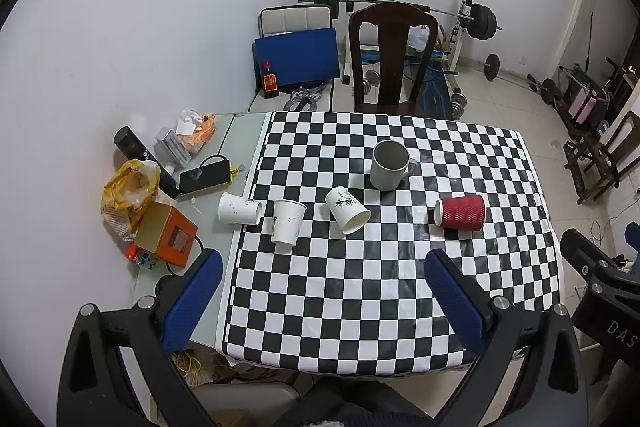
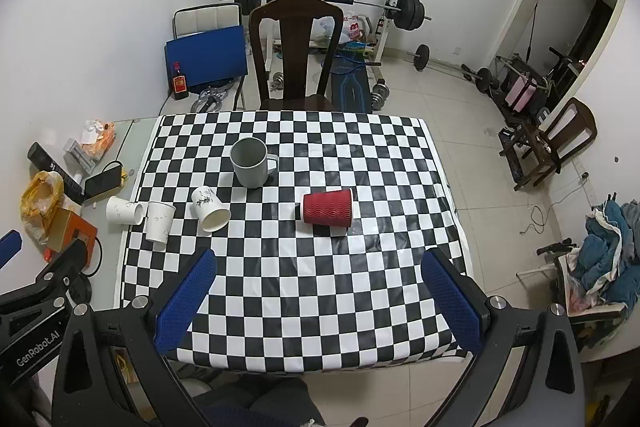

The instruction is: Flip cup upside down

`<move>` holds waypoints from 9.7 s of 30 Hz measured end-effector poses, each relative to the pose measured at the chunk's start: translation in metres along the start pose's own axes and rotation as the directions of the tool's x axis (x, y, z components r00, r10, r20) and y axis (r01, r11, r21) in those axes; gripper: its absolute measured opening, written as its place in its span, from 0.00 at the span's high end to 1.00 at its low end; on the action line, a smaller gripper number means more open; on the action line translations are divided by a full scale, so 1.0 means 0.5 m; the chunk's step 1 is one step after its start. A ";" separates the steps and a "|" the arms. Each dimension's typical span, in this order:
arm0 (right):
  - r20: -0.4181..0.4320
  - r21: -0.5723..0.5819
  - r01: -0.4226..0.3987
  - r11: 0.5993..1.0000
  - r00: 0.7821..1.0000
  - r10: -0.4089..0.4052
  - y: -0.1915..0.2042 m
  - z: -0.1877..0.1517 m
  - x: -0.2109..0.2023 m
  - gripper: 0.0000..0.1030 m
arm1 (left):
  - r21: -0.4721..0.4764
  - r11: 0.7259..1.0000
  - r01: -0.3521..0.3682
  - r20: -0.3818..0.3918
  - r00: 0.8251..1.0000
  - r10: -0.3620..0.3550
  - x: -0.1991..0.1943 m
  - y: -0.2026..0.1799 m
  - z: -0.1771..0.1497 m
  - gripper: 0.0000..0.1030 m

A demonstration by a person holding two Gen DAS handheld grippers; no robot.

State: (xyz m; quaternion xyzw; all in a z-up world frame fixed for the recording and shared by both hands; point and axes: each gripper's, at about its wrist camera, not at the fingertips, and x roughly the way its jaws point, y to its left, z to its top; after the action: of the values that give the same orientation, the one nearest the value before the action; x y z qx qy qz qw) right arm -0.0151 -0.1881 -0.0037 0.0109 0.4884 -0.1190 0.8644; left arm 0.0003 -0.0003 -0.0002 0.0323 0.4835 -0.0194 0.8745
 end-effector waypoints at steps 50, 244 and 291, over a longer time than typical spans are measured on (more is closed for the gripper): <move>-0.004 0.001 0.002 1.000 1.000 -0.002 -0.004 0.000 -0.015 0.00 | 0.002 1.000 0.001 0.002 1.000 -0.001 0.000 -0.001 -0.001 0.00; -0.830 -0.267 -0.338 0.903 0.557 -0.037 0.149 -0.155 0.901 0.20 | 0.022 0.996 -0.087 -0.462 0.883 0.088 0.695 0.047 -0.284 0.00; -0.086 0.027 -0.226 0.974 0.970 0.227 0.161 -0.219 0.673 0.35 | 0.069 0.998 -0.014 -0.406 0.913 0.041 0.673 -0.002 -0.227 0.00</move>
State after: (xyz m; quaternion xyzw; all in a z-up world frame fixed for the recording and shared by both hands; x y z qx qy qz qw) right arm 0.0767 -0.1606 -0.3538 0.0790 0.5209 -0.0230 0.8496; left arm 0.0833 0.0064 -0.3452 0.0707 0.6536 -0.0153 0.7534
